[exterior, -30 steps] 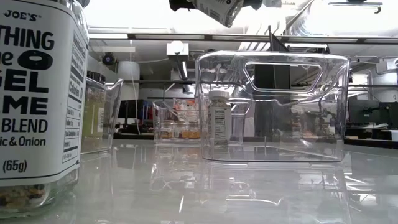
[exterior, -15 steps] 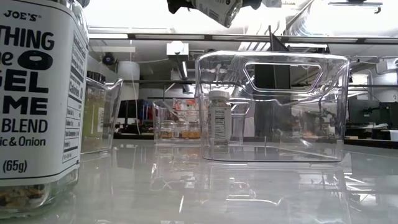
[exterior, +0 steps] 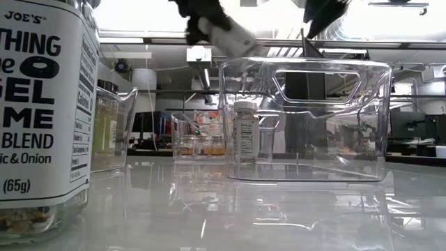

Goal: Sort spices by type
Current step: Put the white seasoning bottle into the bottom right transparent bin

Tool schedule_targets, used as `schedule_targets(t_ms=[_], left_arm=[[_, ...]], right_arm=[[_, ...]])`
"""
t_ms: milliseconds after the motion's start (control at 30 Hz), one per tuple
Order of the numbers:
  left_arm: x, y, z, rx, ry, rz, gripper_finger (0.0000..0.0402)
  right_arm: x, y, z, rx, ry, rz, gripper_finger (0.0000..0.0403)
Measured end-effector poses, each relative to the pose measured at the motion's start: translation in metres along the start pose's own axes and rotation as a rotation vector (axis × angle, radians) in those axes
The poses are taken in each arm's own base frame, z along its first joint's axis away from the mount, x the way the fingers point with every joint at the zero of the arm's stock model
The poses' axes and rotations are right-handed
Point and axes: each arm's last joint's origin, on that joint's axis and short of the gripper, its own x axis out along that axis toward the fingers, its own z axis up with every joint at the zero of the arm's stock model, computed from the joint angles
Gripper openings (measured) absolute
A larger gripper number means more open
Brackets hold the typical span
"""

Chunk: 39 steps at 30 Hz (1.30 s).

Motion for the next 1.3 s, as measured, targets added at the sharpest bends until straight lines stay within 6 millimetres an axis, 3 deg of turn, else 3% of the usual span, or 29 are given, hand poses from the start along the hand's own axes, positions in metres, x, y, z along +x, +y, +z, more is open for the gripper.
schedule_targets(t_ms=[233,400,533,867,1067,1300], left_arm=[[0.067,-0.017,0.013,0.131,0.183,-0.037,0.0167],[0.088,-0.024,0.032,0.233,0.268,0.040,0.0167],[0.113,-0.022,0.029,0.272,0.434,0.111,0.0167],[0.153,-0.015,0.006,0.279,0.677,0.133,0.0167],[0.154,-0.016,0.008,0.288,0.650,0.128,0.0167],[0.146,-0.017,0.011,0.306,0.645,0.121,0.0311]], right_arm=[[-0.036,-0.021,-0.021,0.168,-0.079,-0.137,0.0368],[-0.045,-0.028,-0.023,0.245,-0.124,-0.147,0.0369],[-0.043,-0.027,-0.023,0.243,-0.119,-0.150,0.0369],[-0.038,-0.024,-0.021,0.238,-0.110,-0.160,0.0369],[-0.038,-0.023,-0.020,0.243,-0.118,-0.153,0.0369],[-0.038,-0.023,-0.020,0.240,-0.119,-0.153,0.0369]])
